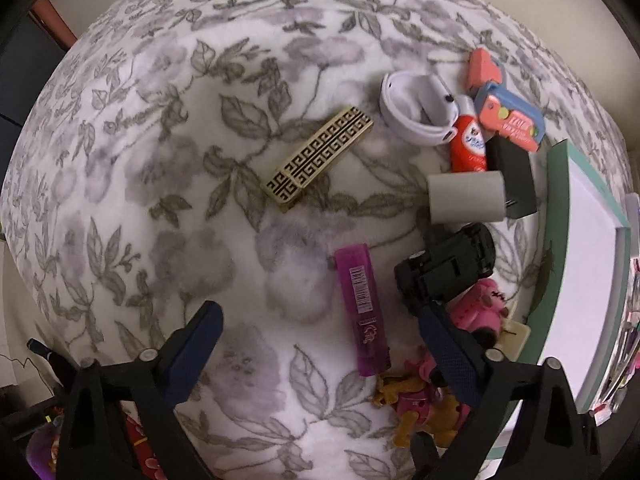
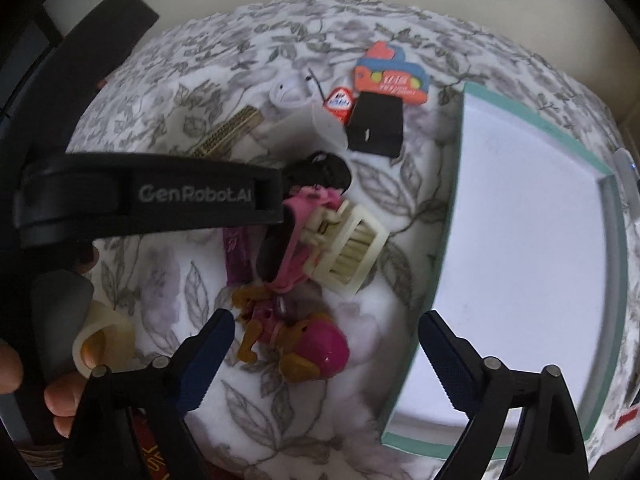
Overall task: Organize rigid objects
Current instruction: 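Grasp the purple lighter with the left tool while the right tool grasps the pink dog figure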
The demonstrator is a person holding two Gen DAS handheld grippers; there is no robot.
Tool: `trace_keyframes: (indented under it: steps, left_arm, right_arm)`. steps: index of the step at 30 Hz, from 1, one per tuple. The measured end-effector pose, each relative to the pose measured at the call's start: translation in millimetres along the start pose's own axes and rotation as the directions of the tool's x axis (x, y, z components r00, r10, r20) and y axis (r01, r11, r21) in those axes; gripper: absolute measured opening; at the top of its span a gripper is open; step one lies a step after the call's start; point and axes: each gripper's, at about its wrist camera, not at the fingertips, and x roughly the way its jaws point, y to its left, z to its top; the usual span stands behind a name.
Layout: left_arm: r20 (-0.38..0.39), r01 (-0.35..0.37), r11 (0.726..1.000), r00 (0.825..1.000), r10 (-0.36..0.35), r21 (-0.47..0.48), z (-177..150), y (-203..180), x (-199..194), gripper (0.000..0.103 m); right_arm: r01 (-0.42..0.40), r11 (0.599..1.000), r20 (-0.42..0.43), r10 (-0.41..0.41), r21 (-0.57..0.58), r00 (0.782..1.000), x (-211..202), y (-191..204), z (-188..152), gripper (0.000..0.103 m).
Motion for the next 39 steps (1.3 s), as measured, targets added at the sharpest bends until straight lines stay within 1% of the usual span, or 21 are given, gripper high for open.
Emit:
trace_keyframes:
  steps: [2,5,9,11,14,16,20,24,26,27,32,36,39]
  left_arm:
    - [-0.009,-0.01,1.0,1.0,0.01,0.0,-0.4,1.5,5.2,0.09]
    - [-0.025,0.008,1.0,1.0,-0.008,0.001,-1.6,2.7,12.8,0.086]
    - [-0.019,-0.009,0.999,1.0,0.01,0.037,-3.3,-4.6,21.2,0.078]
    - [-0.024,-0.031,0.998,0.999,0.032,0.057,-2.4,-10.9,26.2,0.067]
    - [-0.05,-0.033,0.996,0.998,0.037,0.079,-4.7,-18.3,36.6,0.061]
    - [-0.046,-0.034,0.996,0.998,0.038,0.084,-6.4,-20.6,39.8,0.06]
    - [-0.04,-0.029,0.994,0.999,0.033,0.102,-8.2,-24.6,39.4,0.055]
    - [-0.038,-0.028,0.992,0.999,0.033,0.12,-2.2,-29.6,31.0,0.05]
    - [-0.039,-0.026,0.992,0.999,0.031,0.124,-4.7,-29.8,26.9,0.049]
    - [-0.041,-0.024,0.992,0.999,0.029,0.122,-3.7,-32.0,24.2,0.048]
    - [-0.041,-0.014,0.993,0.999,0.019,0.12,-3.1,-29.2,15.9,0.044]
    - [-0.04,-0.014,0.993,0.999,0.019,0.119,-2.2,-27.0,15.4,0.043]
    - [-0.04,-0.016,0.993,0.999,0.02,0.12,-2.1,-27.0,15.4,0.043]
  right_arm:
    - [-0.014,1.0,-0.008,0.014,-0.004,1.0,2.4,0.4,0.2,0.09]
    - [-0.022,1.0,-0.014,0.022,-0.015,1.0,4.4,2.4,1.3,0.086]
    - [-0.047,0.999,-0.029,0.047,-0.004,0.998,7.9,1.8,2.2,0.084]
    - [-0.055,0.999,-0.039,0.055,0.004,0.998,11.4,0.7,2.1,0.084]
    - [-0.061,0.998,-0.053,0.061,0.008,0.997,12.8,-0.7,0.7,0.081]
    - [-0.058,0.998,-0.06,0.058,0.005,0.997,15.9,-0.3,1.1,0.081]
    - [-0.074,0.997,-0.079,0.074,0.012,0.994,23.0,-1.2,-1.6,0.079]
    - [-0.1,0.995,-0.113,0.102,0.025,0.988,29.2,-2.8,-4.8,0.074]
    - [-0.097,0.995,-0.128,0.1,0.027,0.987,35.0,-1.6,-7.0,0.071]
    - [-0.087,0.996,-0.127,0.089,0.017,0.988,36.0,-0.2,-7.8,0.069]
    - [-0.083,0.997,-0.121,0.083,0.008,0.989,40.5,2.5,-9.3,0.067]
    - [-0.083,0.997,-0.112,0.082,0.001,0.99,39.0,5.8,-11.7,0.065]
    - [-0.067,0.997,-0.109,0.064,-0.025,0.992,34.8,7.1,-14.6,0.065]
